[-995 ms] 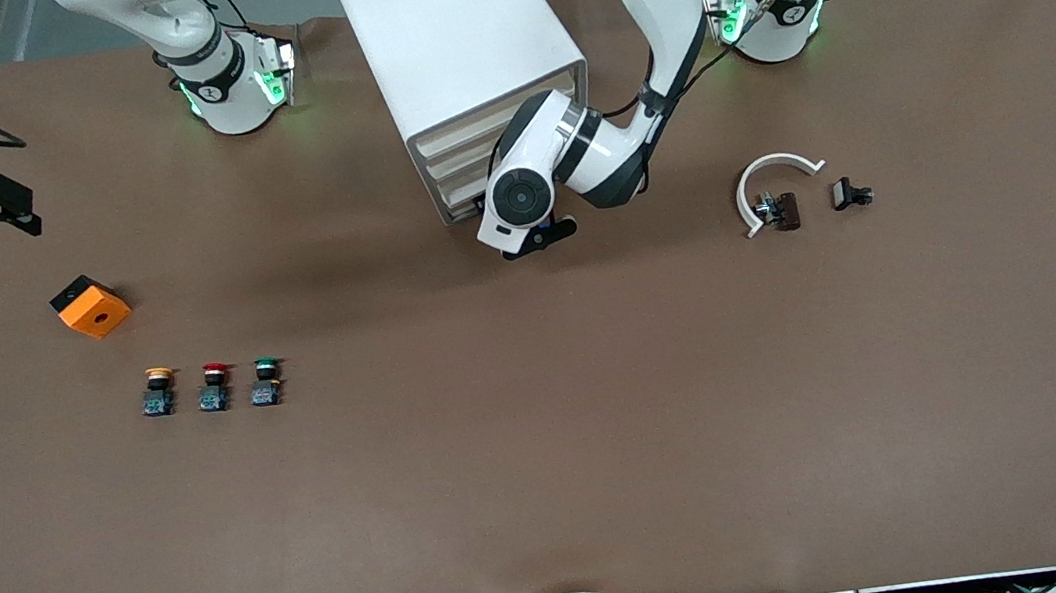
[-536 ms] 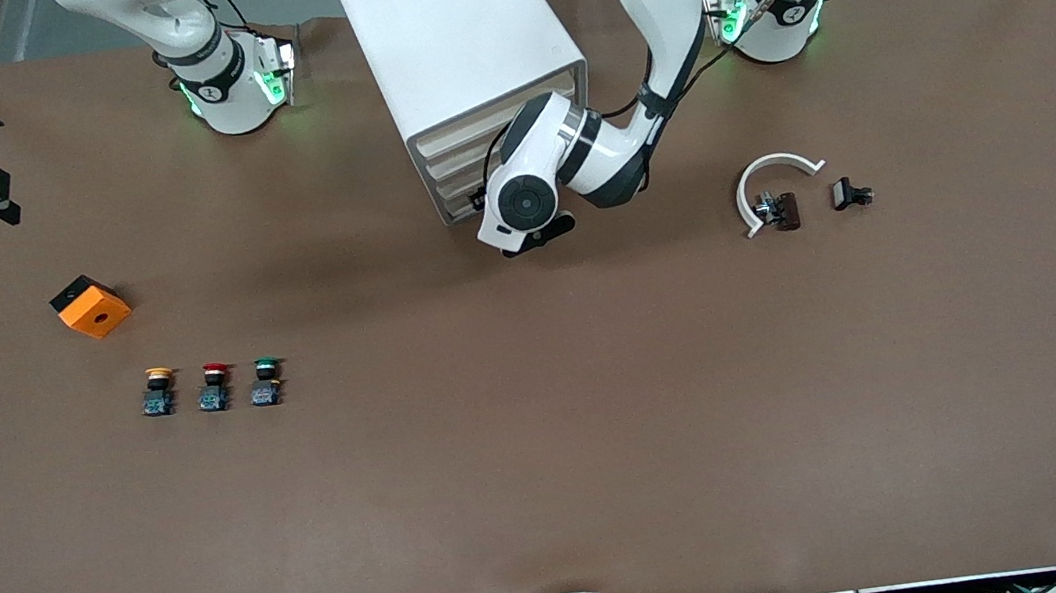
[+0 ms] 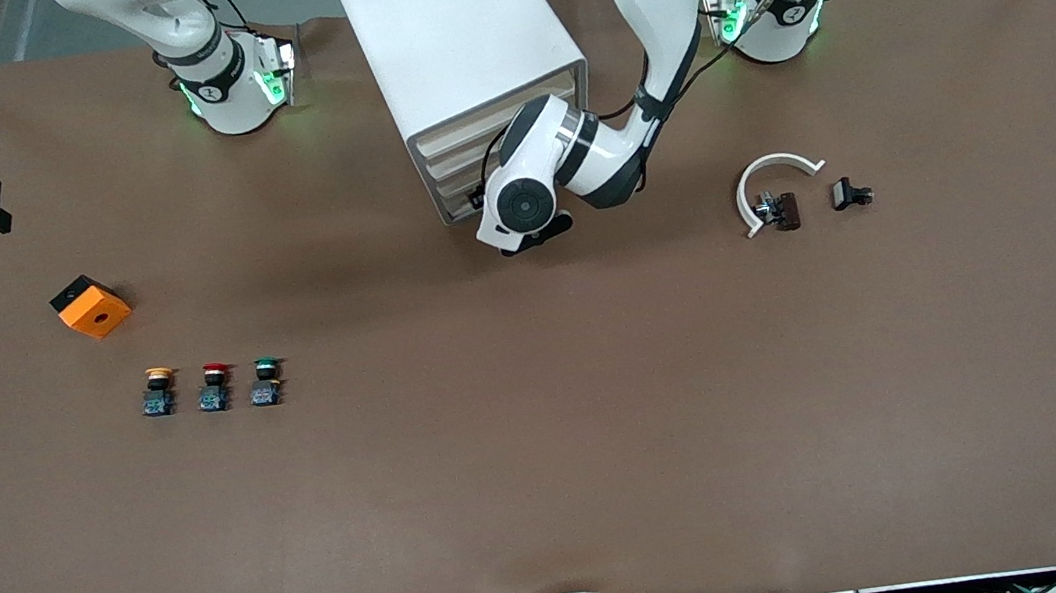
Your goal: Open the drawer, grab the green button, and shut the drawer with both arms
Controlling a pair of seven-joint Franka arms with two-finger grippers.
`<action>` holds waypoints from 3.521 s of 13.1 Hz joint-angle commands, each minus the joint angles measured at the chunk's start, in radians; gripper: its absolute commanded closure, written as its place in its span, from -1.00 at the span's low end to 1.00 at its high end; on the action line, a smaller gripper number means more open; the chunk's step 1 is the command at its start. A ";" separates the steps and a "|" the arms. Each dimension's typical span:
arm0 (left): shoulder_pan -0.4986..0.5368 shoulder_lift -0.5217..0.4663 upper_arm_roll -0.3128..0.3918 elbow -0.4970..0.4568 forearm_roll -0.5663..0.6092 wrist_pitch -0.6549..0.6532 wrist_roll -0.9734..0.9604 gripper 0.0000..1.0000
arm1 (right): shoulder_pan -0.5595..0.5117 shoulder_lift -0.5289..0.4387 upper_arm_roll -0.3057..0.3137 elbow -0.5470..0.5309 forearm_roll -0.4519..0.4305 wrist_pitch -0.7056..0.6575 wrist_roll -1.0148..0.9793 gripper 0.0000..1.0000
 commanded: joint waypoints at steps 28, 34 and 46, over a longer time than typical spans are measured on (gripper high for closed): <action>0.795 -0.196 0.012 0.223 0.449 -0.317 0.381 -1.00 | -0.001 0.043 -0.001 0.042 0.063 -0.015 -0.008 -1.00; 0.905 -0.307 0.012 0.222 0.493 -0.361 0.596 -1.00 | 0.002 0.043 -0.001 0.044 0.056 -0.015 -0.008 -1.00; 0.940 -0.538 0.000 0.231 0.527 -0.373 0.953 -1.00 | 0.002 0.043 0.000 0.044 0.056 -0.015 -0.008 -1.00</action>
